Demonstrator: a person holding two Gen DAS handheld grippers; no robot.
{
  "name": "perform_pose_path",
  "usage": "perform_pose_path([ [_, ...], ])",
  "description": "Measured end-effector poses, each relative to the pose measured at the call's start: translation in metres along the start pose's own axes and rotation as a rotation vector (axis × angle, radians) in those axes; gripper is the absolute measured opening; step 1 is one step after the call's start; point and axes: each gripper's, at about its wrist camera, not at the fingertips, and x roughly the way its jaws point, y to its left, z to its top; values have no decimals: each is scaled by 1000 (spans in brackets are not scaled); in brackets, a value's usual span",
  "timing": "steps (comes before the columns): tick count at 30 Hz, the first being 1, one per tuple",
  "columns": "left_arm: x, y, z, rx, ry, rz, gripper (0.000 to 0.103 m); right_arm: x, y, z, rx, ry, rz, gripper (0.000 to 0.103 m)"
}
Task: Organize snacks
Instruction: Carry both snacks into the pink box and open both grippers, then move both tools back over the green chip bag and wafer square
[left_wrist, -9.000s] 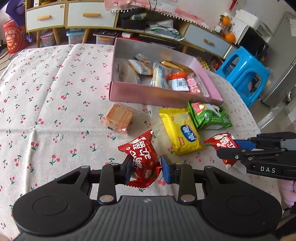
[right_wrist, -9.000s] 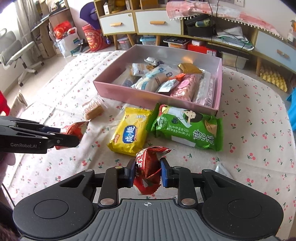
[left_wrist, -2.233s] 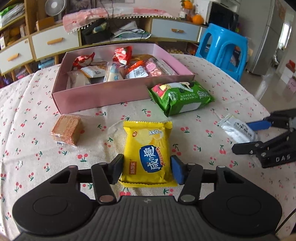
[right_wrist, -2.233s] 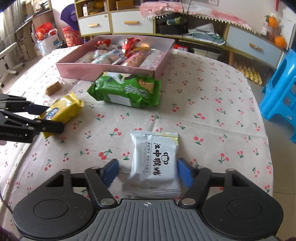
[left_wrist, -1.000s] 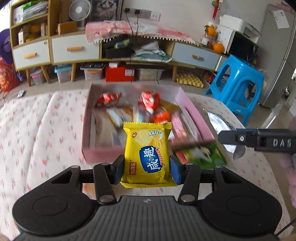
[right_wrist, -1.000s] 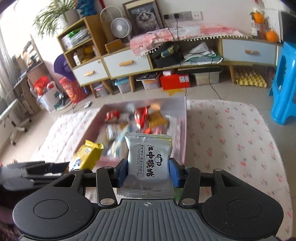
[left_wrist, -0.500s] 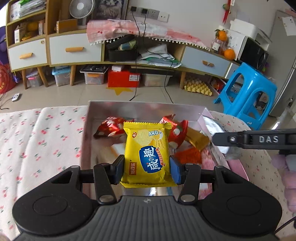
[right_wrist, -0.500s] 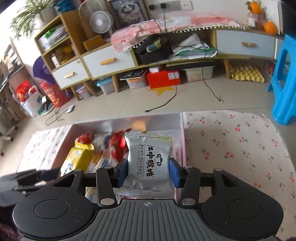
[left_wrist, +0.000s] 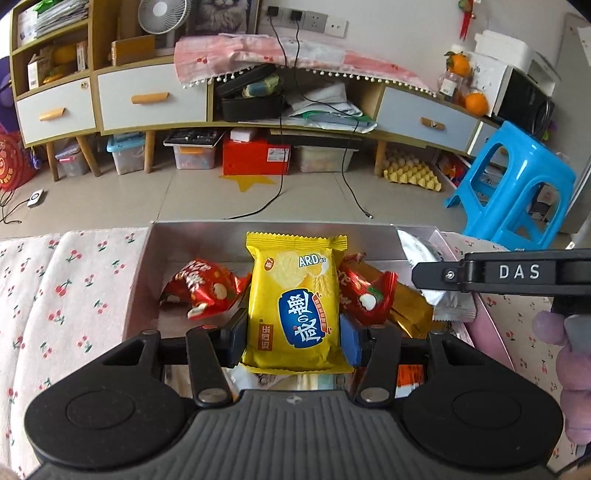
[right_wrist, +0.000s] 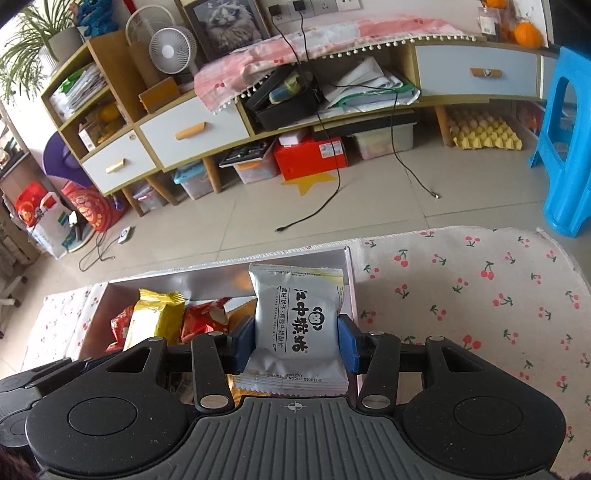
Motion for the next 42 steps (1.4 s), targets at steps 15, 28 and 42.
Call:
perform_pose_path([
  [15, -18, 2, -5, -22, -60, -68, 80, -19, 3, 4, 11, -22, 46, 70],
  [28, -69, 4, -18, -35, -72, -7, 102, -75, 15, -21, -42, -7, 15, 84],
  [42, -110, 50, -55, -105, -2, 69, 103, -113, 15, -82, -34, 10, 23, 92],
])
